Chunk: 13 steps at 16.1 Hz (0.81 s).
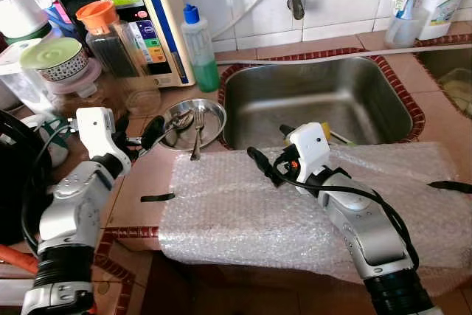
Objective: Kitchen organization
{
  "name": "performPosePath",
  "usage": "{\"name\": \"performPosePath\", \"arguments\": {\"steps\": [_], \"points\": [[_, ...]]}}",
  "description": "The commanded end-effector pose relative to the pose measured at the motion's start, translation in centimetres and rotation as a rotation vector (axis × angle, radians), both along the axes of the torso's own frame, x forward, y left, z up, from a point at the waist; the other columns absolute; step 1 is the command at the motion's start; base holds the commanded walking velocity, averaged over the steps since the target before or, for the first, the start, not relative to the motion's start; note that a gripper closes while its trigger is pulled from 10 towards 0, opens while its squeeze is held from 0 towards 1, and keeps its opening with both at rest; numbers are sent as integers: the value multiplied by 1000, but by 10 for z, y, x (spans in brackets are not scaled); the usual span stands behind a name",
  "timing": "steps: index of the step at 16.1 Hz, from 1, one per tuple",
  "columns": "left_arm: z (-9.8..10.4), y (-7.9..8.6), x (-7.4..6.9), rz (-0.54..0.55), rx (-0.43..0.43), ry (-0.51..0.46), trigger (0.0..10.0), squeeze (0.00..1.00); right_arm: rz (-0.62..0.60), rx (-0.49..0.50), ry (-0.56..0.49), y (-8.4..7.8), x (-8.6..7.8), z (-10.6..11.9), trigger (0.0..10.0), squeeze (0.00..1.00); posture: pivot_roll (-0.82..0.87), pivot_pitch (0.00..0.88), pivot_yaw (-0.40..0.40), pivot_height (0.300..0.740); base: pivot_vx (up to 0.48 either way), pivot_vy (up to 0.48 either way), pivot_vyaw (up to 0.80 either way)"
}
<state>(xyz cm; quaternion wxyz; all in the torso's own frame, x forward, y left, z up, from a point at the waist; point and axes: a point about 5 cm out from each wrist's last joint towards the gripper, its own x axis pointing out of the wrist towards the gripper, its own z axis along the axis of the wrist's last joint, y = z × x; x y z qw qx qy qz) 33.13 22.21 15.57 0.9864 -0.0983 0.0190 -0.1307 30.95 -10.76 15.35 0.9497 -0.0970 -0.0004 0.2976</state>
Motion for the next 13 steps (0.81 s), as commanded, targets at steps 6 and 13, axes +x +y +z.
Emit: {"name": "performPosePath", "arguments": {"steps": [6,13], "points": [[2,6,-5,-182,308,15,10000,0,111,-65,-6,9,-7,1,10000,0,-269,82,203,740,0,0,0],[9,9,7,-260,563,-11,10000,0,154,-99,-8,13,-13,-1,10000,0,-283,84,207,740,0,0,0]]}}
